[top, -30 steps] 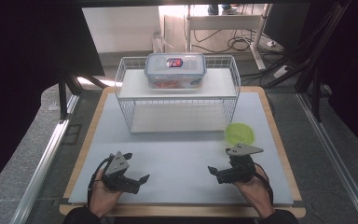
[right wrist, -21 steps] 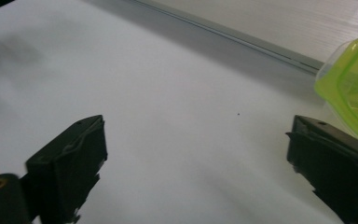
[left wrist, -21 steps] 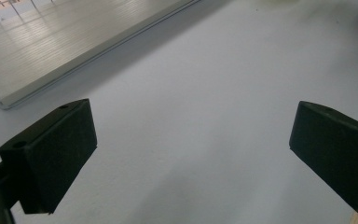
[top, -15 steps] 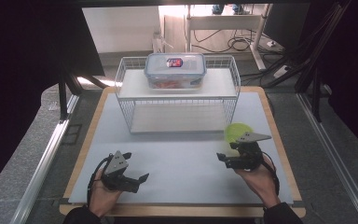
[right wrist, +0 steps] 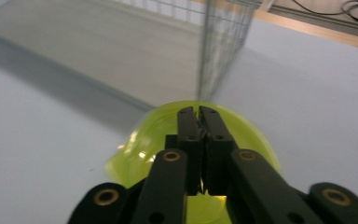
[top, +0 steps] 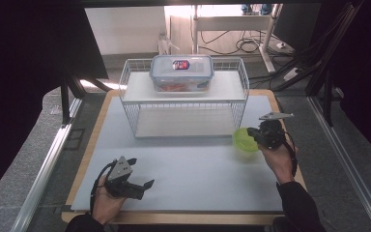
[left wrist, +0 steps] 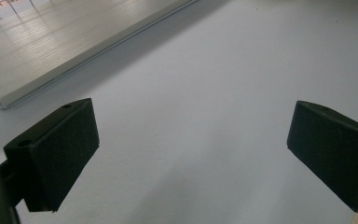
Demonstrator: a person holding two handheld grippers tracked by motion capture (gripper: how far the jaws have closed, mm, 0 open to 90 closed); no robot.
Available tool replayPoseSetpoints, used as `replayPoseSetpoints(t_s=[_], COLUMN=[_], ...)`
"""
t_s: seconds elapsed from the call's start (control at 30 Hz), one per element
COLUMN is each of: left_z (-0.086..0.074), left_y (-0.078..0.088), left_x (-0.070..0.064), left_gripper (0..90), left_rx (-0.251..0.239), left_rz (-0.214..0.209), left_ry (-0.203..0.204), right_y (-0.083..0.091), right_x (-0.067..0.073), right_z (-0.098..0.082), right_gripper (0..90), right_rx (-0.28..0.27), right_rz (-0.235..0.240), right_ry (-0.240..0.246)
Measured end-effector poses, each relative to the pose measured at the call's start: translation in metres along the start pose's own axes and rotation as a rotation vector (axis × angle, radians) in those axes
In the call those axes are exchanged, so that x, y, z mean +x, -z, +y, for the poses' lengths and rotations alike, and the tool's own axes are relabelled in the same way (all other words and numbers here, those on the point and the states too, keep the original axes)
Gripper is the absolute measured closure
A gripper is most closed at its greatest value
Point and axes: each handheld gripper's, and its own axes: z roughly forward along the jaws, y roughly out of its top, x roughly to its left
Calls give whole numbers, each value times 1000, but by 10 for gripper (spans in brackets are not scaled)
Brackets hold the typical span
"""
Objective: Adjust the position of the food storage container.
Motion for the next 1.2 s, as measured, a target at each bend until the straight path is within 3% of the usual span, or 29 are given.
replayPoseSetpoints(t_s=[0.07, 0.27, 0.5, 0.77, 1.2], left_z=[0, -1, -1, -1, -1], left_y=[0, -1, -2, -3, -5], left_x=[0, 1, 1, 0, -1], left_gripper=[20, 24, 28, 29, 31], left_rx=[2, 7, 13, 17, 34], left_rz=[-2, -4, -16, -23, -31], left_ry=[1, 9, 15, 11, 2], right_y=[-5, -19, -31, -31, -35], right_x=[-14, -39, -55, -45, 5], right_z=[2, -1, -18, -24, -24], right_gripper=[900, 900, 900, 900, 898], right_rx=[-1, 13, 42, 67, 71], right_rz=[-29, -108, -125, -95, 7], right_ry=[-27, -53, -91, -91, -38])
